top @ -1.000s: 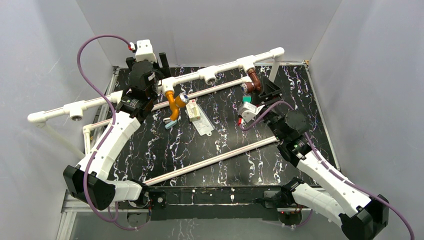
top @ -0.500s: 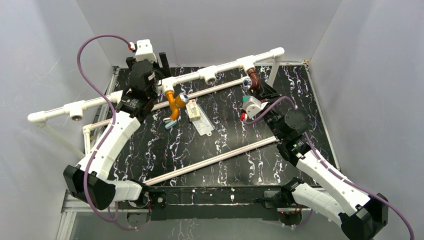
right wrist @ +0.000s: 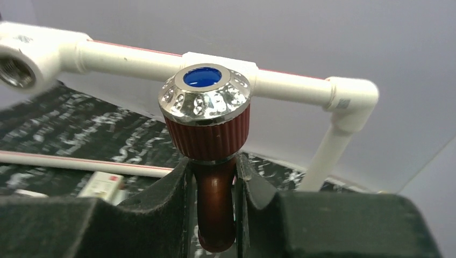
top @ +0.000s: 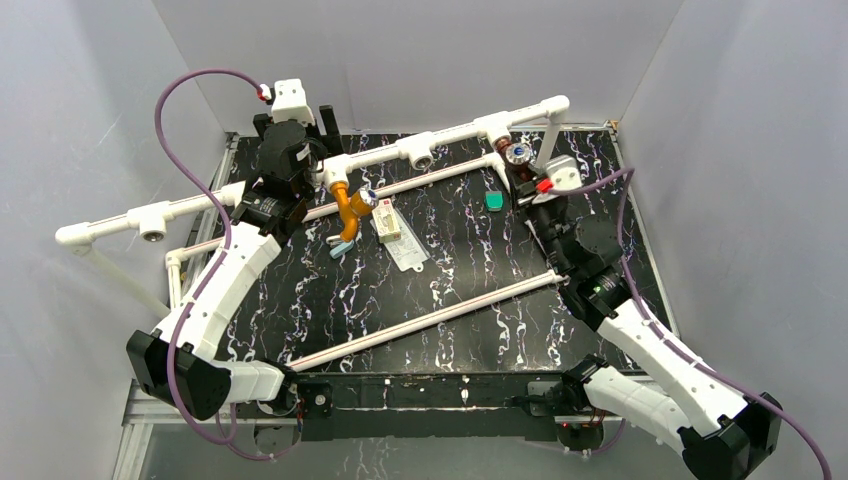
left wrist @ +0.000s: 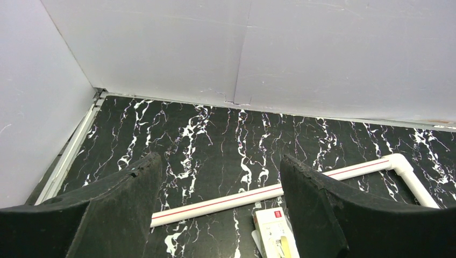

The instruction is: Install the water faucets

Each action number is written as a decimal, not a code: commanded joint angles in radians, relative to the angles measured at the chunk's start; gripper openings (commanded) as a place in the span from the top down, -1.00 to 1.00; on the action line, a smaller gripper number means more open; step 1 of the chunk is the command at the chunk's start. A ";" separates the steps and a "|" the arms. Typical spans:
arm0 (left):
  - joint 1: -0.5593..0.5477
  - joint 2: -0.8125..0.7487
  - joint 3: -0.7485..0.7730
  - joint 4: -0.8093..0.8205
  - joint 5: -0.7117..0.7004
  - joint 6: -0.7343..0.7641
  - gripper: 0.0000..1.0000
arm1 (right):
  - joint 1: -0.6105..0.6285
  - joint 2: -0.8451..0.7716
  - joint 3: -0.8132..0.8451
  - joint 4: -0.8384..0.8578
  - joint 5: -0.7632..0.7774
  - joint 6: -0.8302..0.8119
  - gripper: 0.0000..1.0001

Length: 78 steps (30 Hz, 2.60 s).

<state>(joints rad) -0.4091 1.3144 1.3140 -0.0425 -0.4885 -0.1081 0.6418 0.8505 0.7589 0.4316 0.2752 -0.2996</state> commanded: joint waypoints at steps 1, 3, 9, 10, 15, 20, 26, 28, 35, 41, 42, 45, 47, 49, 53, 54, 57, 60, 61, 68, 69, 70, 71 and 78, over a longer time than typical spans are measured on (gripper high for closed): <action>-0.028 0.098 -0.104 -0.304 0.047 -0.007 -0.56 | 0.003 -0.027 0.115 -0.001 0.074 0.452 0.97; -0.027 0.098 -0.104 -0.305 0.048 -0.007 -0.56 | 0.004 -0.026 0.115 -0.012 0.093 0.586 0.97; -0.028 0.098 -0.104 -0.305 0.048 -0.007 -0.56 | 0.004 -0.038 0.053 -0.008 0.163 0.993 0.97; -0.028 0.098 -0.105 -0.305 0.048 -0.007 -0.56 | 0.003 -0.040 0.041 -0.008 0.178 1.085 0.97; -0.027 0.101 -0.105 -0.305 0.048 -0.007 -0.56 | 0.003 -0.035 0.014 -0.031 0.214 1.389 0.97; -0.028 0.103 -0.104 -0.306 0.047 -0.007 -0.56 | 0.004 -0.015 0.058 -0.143 0.249 1.645 0.97; -0.027 0.106 -0.103 -0.307 0.050 -0.007 -0.56 | 0.003 0.006 0.114 -0.303 0.249 1.921 0.97; -0.028 0.107 -0.103 -0.308 0.052 -0.007 -0.56 | 0.002 0.013 0.104 -0.293 0.217 1.979 0.97; -0.028 0.105 -0.101 -0.309 0.047 -0.005 -0.56 | 0.003 0.020 0.080 -0.221 0.148 2.072 0.97; -0.028 0.101 -0.101 -0.311 0.045 -0.004 -0.56 | 0.002 0.007 0.091 -0.240 0.130 2.081 0.97; -0.028 0.101 -0.101 -0.311 0.045 -0.004 -0.56 | 0.003 0.005 0.092 -0.253 0.127 2.081 0.93; -0.027 0.101 -0.101 -0.311 0.045 -0.004 -0.57 | 0.003 -0.005 0.079 -0.264 0.127 2.082 0.75; -0.028 0.101 -0.101 -0.313 0.045 -0.004 -0.57 | 0.003 -0.014 0.065 -0.264 0.127 2.082 0.58; -0.028 0.101 -0.102 -0.312 0.045 -0.004 -0.57 | 0.004 -0.021 0.059 -0.271 0.127 2.081 0.34; -0.028 0.106 -0.100 -0.313 0.044 -0.005 -0.57 | 0.003 -0.039 0.063 -0.331 0.129 2.075 0.02; -0.028 0.106 -0.100 -0.312 0.045 -0.005 -0.57 | 0.004 -0.043 0.061 -0.340 0.130 2.073 -0.03; -0.027 0.106 -0.100 -0.312 0.044 -0.006 -0.57 | 0.003 -0.058 0.057 -0.361 0.124 2.062 -0.16; -0.027 0.108 -0.100 -0.313 0.044 -0.005 -0.57 | 0.003 -0.068 0.063 -0.399 0.124 2.047 -0.25; -0.028 0.108 -0.099 -0.312 0.044 -0.005 -0.57 | 0.003 -0.074 0.065 -0.413 0.125 2.043 -0.28; -0.028 0.109 -0.101 -0.312 0.044 -0.006 -0.57 | 0.003 -0.134 0.084 -0.504 0.143 1.925 -0.37; -0.028 0.110 -0.101 -0.312 0.042 -0.005 -0.57 | 0.003 -0.145 0.088 -0.520 0.146 1.897 -0.37; -0.028 0.112 -0.101 -0.313 0.043 -0.006 -0.57 | 0.004 -0.154 0.092 -0.529 0.149 1.859 -0.38; -0.028 0.112 -0.101 -0.312 0.044 -0.007 -0.57 | 0.003 -0.166 0.095 -0.536 0.153 1.803 -0.38; -0.028 0.117 -0.099 -0.315 0.048 -0.007 -0.57 | 0.003 -0.264 0.106 -0.567 0.165 1.461 -0.42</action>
<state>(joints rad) -0.4057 1.3209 1.3182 -0.0429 -0.4866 -0.1104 0.6434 0.6430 0.8219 -0.1276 0.4137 1.4120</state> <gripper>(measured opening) 0.782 0.709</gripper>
